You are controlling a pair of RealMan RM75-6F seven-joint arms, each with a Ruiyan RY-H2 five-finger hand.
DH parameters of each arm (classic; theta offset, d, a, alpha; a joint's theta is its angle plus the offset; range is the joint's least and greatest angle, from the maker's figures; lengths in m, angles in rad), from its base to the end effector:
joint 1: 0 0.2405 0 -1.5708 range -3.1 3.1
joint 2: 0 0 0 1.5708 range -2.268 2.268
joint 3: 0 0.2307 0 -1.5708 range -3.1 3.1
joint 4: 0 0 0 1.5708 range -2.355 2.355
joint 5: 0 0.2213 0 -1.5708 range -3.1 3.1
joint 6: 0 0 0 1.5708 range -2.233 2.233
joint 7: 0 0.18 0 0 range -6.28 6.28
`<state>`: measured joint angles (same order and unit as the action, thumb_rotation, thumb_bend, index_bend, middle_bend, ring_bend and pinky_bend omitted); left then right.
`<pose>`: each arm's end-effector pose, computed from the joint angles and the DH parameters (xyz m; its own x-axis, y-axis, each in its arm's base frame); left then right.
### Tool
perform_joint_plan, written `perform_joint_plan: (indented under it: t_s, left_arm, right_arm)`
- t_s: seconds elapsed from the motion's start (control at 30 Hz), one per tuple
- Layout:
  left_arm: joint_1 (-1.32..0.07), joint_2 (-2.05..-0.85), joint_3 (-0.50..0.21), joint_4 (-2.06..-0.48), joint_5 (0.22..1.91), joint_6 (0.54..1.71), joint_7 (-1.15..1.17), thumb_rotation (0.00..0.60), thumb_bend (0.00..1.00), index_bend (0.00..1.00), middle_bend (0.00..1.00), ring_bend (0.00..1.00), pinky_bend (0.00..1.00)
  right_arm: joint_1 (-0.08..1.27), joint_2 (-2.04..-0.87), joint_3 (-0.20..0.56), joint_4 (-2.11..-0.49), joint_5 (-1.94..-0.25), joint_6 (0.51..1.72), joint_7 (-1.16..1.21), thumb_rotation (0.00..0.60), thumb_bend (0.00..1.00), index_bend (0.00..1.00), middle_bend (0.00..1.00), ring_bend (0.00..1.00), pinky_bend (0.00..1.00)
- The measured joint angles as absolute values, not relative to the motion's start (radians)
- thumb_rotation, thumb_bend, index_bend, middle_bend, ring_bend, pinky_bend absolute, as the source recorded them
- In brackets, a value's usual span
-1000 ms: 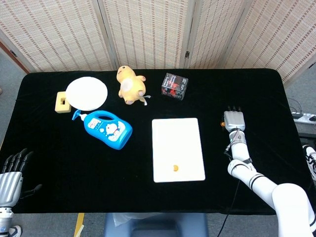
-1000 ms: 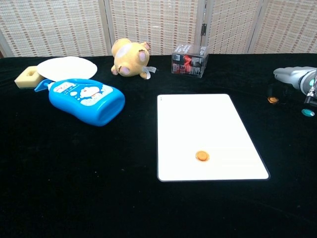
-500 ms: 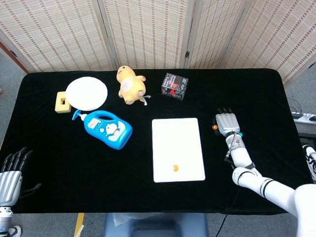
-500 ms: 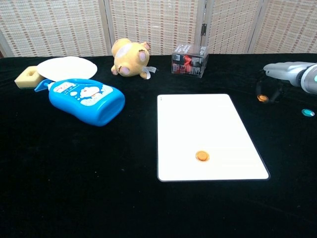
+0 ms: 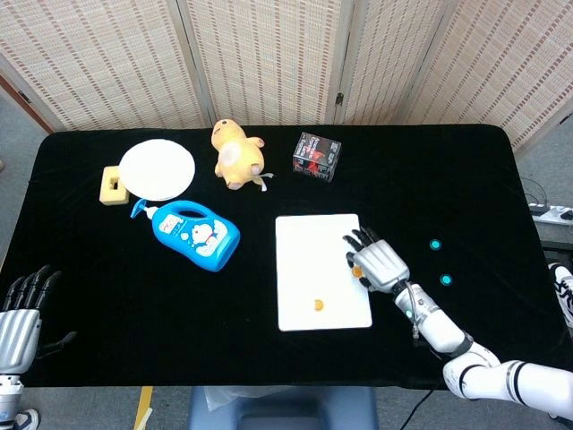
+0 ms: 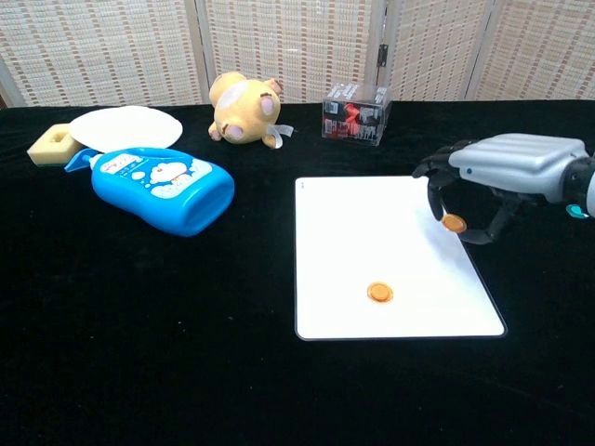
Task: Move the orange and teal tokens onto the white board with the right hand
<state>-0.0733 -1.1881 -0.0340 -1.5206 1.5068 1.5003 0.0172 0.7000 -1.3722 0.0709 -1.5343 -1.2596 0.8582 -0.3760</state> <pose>-0.3057 0.2100 0.1248 0.4322 0.0059 0.9018 0.9018 -0.0011 -0.4322 -0.1642 -0.3386 -0.0241 0.6665 -0.2757 0.6927 -0.7149 -0.4998 0.4889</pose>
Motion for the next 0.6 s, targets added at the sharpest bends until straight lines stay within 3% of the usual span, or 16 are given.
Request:
perform_joint_plan:
  t_s: [0.3,0.6]
  left_arm:
    - [-0.069,-1.186,-0.029,-1.522,1.505,1.499,0.01,0.6,0.17,0.0,0.0,0.0,0.0]
    - [-0.067,-1.184,-0.027,-1.521,1.509,1.503,0.005,0.6,0.17,0.0,0.0,0.0,0.0]
  right_arm:
    - [0.688,-1.42,-0.016,-1.542,-1.421,0.883,-0.346,0.6,0.4,0.48,0.14,0.05,0.0]
    - [0.688,-1.448,-0.02,-1.517,-1.445,0.889,-0.348,0.6,0.4,0.47,0.14,0.05,0.0]
